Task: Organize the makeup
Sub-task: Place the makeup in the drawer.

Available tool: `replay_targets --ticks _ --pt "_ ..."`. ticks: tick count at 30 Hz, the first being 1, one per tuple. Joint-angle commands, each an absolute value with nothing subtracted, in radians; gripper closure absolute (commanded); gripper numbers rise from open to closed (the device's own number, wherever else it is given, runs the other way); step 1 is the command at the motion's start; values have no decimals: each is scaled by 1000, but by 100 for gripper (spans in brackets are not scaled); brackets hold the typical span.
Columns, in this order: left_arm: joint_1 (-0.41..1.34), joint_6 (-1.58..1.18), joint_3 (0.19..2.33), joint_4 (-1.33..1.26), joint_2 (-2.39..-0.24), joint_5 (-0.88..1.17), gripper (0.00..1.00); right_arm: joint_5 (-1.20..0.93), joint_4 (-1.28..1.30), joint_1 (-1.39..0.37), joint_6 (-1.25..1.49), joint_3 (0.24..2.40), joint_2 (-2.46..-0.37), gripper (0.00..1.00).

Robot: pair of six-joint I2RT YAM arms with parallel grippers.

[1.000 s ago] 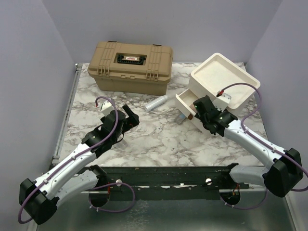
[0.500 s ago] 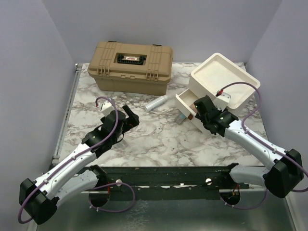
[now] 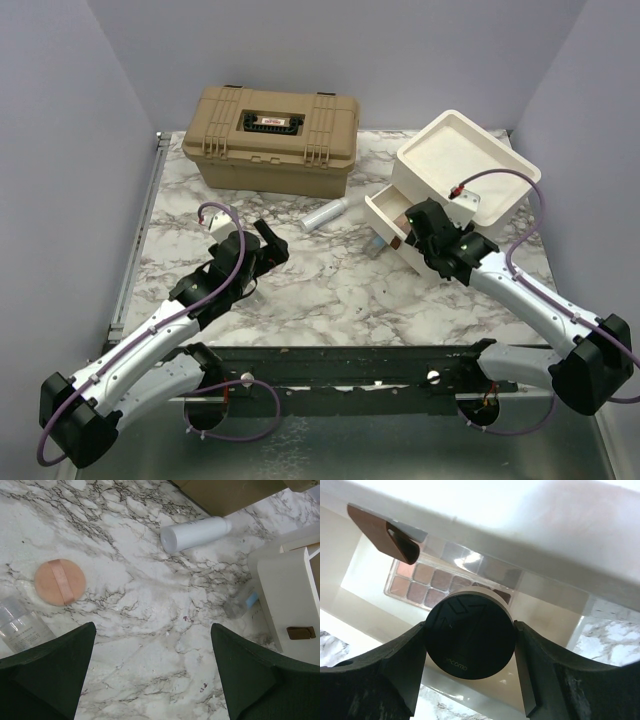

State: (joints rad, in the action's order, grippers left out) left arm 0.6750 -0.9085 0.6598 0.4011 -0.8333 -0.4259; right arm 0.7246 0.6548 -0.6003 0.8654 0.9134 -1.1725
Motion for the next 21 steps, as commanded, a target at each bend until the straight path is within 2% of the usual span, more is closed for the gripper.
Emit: replay_targets --ticks 1,8,9,10,11,17,21 --pt "671 -913 652 394 -822 -401 1 668 558 -595 817 875 -1157 31" --pt "671 -901 657 393 -817 -396 1 702 607 -595 873 896 -1166 28" --pt "670 -903 655 393 -816 -397 1 707 607 -595 865 899 -1161 23" --pt "672 -904 654 394 -816 -396 1 710 608 -595 859 903 -1157 13" --pt "671 -907 653 393 -816 -395 1 710 610 -595 855 907 -1153 9" --pt "671 -902 663 394 -816 -388 1 689 605 -595 820 920 -1115 8" --pt "671 -902 662 393 -818 -392 1 600 559 -595 733 942 -1080 8"
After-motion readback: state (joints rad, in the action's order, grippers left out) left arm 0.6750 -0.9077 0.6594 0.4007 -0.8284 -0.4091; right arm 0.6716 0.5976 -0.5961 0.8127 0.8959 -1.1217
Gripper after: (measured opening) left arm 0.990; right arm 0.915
